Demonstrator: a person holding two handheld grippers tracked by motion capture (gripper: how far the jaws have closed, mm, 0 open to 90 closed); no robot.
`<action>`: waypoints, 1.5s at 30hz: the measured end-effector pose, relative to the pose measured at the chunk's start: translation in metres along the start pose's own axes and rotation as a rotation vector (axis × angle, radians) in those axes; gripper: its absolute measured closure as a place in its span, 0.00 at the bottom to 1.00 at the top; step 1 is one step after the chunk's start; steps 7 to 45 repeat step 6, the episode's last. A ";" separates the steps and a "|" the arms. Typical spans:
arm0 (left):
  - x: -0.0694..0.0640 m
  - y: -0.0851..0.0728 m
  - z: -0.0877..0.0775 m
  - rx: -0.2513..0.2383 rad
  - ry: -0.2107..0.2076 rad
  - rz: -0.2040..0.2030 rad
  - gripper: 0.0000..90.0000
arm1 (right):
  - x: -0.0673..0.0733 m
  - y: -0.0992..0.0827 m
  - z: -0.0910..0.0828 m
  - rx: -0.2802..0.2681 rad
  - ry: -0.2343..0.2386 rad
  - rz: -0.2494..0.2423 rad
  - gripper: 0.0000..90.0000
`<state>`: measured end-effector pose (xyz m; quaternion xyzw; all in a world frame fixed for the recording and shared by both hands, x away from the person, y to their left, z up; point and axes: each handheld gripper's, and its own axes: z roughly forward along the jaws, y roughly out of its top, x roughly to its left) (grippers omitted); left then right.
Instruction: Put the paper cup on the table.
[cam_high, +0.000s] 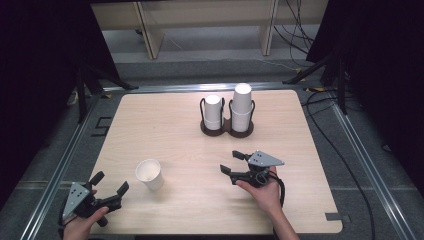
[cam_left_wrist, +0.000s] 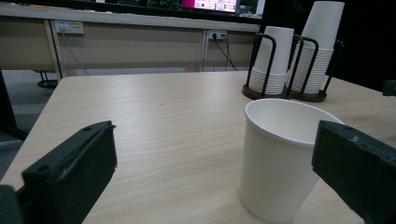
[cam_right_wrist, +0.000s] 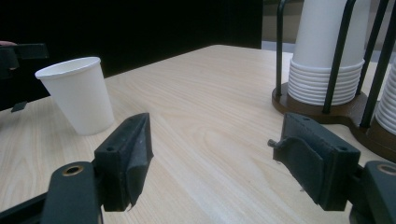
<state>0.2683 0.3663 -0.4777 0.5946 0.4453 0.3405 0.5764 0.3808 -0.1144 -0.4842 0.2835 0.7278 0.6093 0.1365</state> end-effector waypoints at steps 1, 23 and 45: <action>0.001 0.000 -0.001 0.004 0.002 0.001 0.00 | 0.000 0.000 0.000 0.003 -0.002 0.000 0.29; 0.006 0.000 -0.004 0.021 0.027 0.006 0.00 | -0.001 -0.001 0.000 0.006 -0.006 -0.006 0.29; 0.006 0.000 -0.004 0.021 0.027 0.006 0.00 | -0.001 -0.001 0.000 0.006 -0.006 -0.006 0.29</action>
